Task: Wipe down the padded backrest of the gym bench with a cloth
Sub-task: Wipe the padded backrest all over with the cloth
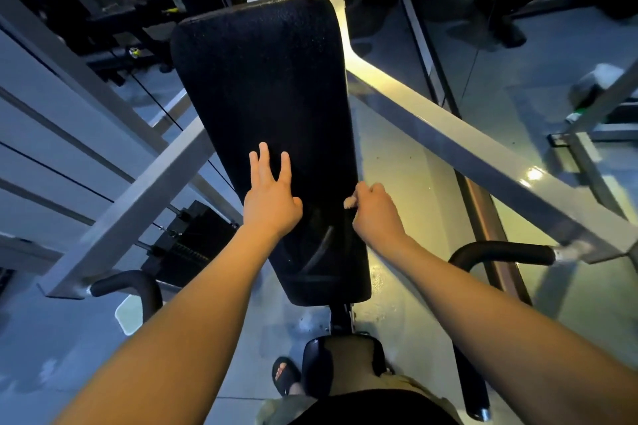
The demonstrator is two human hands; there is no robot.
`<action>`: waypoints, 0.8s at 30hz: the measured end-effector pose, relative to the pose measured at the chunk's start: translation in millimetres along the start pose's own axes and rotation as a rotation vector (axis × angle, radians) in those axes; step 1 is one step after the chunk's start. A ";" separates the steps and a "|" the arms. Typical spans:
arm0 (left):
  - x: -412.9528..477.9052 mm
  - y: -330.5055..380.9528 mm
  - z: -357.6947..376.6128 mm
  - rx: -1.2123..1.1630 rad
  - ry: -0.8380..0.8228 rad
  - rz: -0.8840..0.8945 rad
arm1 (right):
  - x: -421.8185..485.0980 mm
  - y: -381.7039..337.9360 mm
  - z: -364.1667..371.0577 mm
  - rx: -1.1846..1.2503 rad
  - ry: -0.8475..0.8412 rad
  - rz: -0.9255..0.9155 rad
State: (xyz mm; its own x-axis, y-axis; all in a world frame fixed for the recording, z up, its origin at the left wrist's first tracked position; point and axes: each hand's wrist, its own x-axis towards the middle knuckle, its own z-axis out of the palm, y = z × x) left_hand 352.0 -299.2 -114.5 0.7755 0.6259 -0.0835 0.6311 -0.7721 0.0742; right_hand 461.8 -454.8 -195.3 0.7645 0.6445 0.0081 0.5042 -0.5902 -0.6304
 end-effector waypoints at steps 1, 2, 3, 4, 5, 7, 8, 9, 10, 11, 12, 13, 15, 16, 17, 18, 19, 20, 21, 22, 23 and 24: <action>-0.1 -0.3 -0.1 0.003 -0.002 0.002 | 7.8 -5.9 -10.3 0.076 0.099 0.010; 0.2 -0.8 0.4 0.007 -0.002 0.005 | 17.2 -10.3 -22.0 0.140 0.198 0.013; 0.5 -1.3 1.1 0.009 0.000 0.008 | 26.2 -15.5 -35.2 0.204 0.278 0.032; 0.7 -1.6 1.9 0.011 0.001 0.009 | 35.7 -18.1 -44.6 0.265 0.327 0.057; 0.8 -2.0 3.0 0.015 0.003 0.010 | 44.3 -19.6 -50.3 0.316 0.346 0.076; 1.9 -2.5 4.9 0.015 0.006 0.014 | 54.3 -17.2 -44.2 0.381 0.282 0.086; 3.0 -2.6 6.0 0.013 0.007 0.016 | 54.4 -14.3 -33.9 0.411 0.241 0.103; 4.2 -2.9 6.4 0.009 0.003 0.020 | 51.4 -11.4 -21.6 0.441 0.213 0.138; 5.4 -3.3 6.7 0.006 -0.004 0.023 | 47.8 -5.9 -6.4 0.470 0.193 0.189; 6.5 -3.9 6.7 0.001 -0.011 0.027 | 44.5 1.7 8.0 0.484 0.166 0.247; 7.1 -4.1 6.8 -0.004 -0.019 0.030 | 41.3 11.2 21.4 0.477 0.116 0.310; 7.0 -4.1 6.9 -0.007 -0.026 0.032 | 37.5 20.7 31.3 0.432 0.038 0.371; 6.3 -4.6 7.3 -0.005 -0.029 0.034 | 30.0 34.0 41.5 0.332 -0.146 0.524; 6.2 -4.9 7.1 -0.001 -0.028 0.035 | 28.5 38.0 43.4 0.330 -0.220 0.593; 6.4 -5.5 7.4 0.001 -0.027 0.038 | 27.7 38.3 41.9 0.376 -0.254 0.642; 7.3 -6.2 7.8 0.003 -0.023 0.042 | 30.3 35.0 39.0 0.451 -0.232 0.670; 8.2 -6.9 8.3 0.003 -0.019 0.047 | 36.1 29.7 35.4 0.546 -0.163 0.676; 8.2 -7.2 9.1 0.003 -0.017 0.049 | 42.7 24.0 32.1 0.643 -0.066 0.663; 8.4 -7.0 10.2 0.001 -0.014 0.050 | 49.9 18.1 27.6 0.703 0.033 0.631; 8.8 -6.4 11.5 -0.004 -0.009 0.049 | 54.7 10.0 20.2 0.732 0.100 0.587; 9.1 -5.7 13.0 -0.009 -0.003 0.047 | 57.1 2.1 12.6 0.748 0.136 0.535; 9.4 -5.0 14.3 -0.011 0.004 0.046 | 56.2 -4.6 6.6 0.755 0.163 0.482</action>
State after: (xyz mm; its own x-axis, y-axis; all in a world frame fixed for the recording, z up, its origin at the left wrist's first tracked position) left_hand 355.9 -290.9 -129.9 0.8039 0.5899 -0.0761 0.5947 -0.7990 0.0890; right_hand 499.8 -412.7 -197.0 0.9005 0.3002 -0.3145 -0.2378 -0.2653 -0.9344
